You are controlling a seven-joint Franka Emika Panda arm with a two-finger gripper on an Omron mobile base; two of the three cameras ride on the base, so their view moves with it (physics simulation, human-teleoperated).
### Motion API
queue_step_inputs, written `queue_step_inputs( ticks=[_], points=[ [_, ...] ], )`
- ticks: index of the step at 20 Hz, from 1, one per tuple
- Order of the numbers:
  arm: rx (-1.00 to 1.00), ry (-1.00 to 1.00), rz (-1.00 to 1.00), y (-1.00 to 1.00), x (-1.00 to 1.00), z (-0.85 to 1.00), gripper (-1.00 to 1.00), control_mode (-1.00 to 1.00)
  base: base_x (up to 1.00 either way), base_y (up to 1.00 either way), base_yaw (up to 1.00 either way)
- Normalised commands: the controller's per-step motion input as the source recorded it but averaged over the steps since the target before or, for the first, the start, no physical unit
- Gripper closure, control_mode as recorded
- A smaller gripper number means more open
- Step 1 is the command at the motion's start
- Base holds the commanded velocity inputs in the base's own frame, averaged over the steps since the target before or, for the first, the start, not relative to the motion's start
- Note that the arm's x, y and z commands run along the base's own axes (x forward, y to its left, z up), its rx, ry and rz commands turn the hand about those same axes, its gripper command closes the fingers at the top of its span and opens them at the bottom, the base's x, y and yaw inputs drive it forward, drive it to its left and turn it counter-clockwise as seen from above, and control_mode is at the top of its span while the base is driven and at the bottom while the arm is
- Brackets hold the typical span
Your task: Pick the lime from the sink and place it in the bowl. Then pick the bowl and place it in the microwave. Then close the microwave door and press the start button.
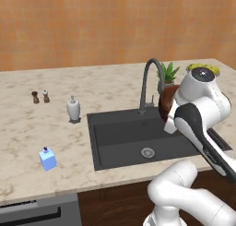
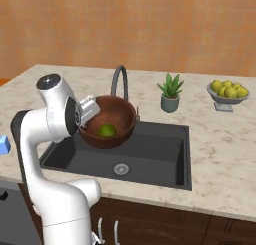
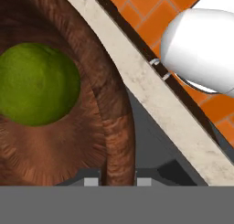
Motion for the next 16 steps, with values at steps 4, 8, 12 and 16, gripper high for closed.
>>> queue_step_inputs(
  ticks=[4,8,12,16],
  points=[
    [-0.07,0.0,0.38,0.02,-0.09,0.49,1.0,-1.0,0.0,0.0,0.0],
    [-0.3,0.02,0.22,0.27,-0.02,0.36,1.0,-1.0,0.0,0.0,0.0],
    [-0.14,0.0,0.04,0.19,-0.04,0.3,1.0,-1.0,0.0,0.0,0.0],
    [-0.08,0.05,0.15,0.13,-0.11,0.29,1.0,-1.0,0.0,0.0,0.0]
  ],
)
